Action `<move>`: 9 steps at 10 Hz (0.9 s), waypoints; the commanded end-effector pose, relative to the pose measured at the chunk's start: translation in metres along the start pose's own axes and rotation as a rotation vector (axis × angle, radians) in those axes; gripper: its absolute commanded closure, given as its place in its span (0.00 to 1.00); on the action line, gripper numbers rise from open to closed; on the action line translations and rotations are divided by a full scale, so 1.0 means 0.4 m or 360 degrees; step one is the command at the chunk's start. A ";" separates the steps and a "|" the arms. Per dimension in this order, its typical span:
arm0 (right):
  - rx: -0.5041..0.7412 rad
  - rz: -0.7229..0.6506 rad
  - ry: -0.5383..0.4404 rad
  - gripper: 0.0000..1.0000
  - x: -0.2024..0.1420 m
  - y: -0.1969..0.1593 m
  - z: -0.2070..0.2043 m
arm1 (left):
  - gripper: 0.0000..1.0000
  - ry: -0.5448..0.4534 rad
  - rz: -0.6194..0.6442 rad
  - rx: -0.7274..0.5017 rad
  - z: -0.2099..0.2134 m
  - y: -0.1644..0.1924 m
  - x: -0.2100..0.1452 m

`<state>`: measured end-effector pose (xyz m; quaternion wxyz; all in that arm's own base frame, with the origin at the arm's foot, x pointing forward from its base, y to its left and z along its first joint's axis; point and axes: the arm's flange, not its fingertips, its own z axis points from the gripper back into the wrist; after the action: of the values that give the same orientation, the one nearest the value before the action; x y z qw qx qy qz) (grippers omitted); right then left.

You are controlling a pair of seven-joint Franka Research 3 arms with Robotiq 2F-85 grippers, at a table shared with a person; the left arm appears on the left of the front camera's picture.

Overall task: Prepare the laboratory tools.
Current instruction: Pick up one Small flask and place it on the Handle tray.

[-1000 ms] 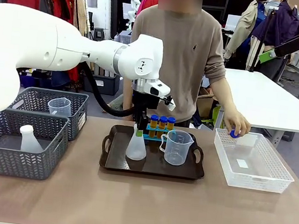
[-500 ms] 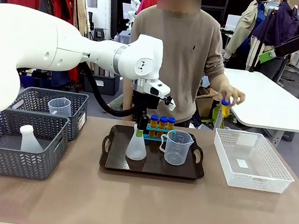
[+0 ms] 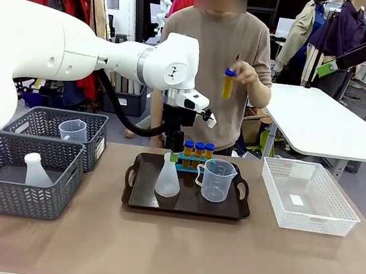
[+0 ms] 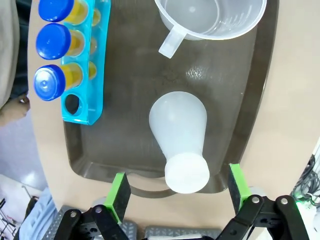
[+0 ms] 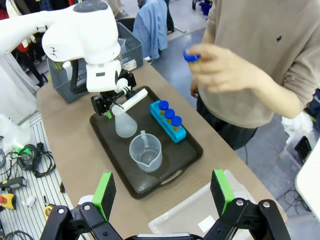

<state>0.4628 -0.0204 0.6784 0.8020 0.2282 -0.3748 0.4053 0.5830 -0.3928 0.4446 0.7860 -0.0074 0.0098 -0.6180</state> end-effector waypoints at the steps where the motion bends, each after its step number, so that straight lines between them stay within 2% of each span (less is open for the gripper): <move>1: 0.0011 0.0003 -0.0016 0.00 0.004 0.003 0.001 | 0.00 -0.0046 0.0021 -0.0020 0.024 -0.013 -0.027; 6: 0.0011 0.0003 -0.0016 0.00 0.004 0.003 0.001 | 0.00 -0.0043 0.0068 -0.0053 0.044 -0.021 -0.037; 9: 0.0011 0.0003 -0.0016 0.00 0.004 0.003 0.001 | 0.00 -0.0046 0.0027 -0.0009 0.040 -0.004 -0.015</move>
<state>0.4628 -0.0204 0.6784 0.8020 0.2282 -0.3748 0.4053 0.5800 -0.3883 0.4585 0.7919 -0.0199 0.0028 -0.6103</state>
